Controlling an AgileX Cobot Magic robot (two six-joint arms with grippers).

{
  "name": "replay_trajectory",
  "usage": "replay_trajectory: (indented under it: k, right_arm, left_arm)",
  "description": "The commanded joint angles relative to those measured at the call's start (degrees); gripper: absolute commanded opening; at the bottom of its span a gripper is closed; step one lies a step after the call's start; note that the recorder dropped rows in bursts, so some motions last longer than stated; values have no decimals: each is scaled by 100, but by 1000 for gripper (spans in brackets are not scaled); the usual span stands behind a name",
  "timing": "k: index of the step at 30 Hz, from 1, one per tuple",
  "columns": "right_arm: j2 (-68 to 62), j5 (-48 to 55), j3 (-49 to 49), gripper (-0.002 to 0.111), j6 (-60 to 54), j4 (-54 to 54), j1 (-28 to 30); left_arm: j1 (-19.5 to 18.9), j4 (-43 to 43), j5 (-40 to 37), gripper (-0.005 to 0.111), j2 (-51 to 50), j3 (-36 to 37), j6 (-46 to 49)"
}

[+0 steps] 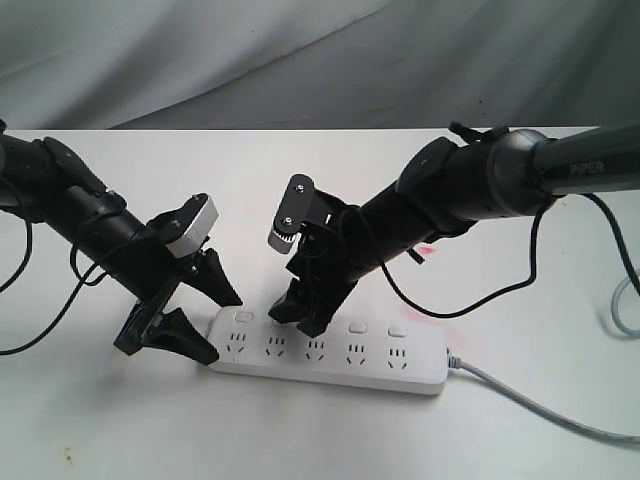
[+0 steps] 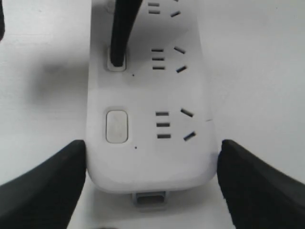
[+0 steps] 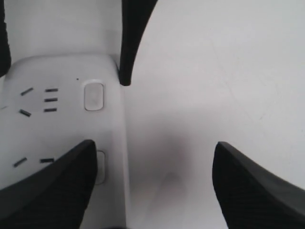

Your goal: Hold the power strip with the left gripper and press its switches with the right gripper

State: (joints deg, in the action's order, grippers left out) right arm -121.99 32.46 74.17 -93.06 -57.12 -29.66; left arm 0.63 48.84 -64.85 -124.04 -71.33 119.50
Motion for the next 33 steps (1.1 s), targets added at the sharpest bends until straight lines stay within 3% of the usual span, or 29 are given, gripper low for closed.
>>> replay_trajectory:
  k: [1, 16, 23, 33]
  right_arm:
    - [-41, -447, -255, 64, -125, 263, -79]
    - [-206, -468, -279, 64, -115, 152, -232]
    - [708, -438, -279, 64, -183, -40, -220]
    - [1453, 456, -279, 64, -295, -136, 676]
  left_arm:
    - [0, 24, 191, 49, 0, -27, 48]
    - [0, 24, 191, 49, 0, -27, 48]
    - [0, 24, 191, 49, 0, -27, 48]
    - [0, 24, 191, 49, 0, -27, 48]
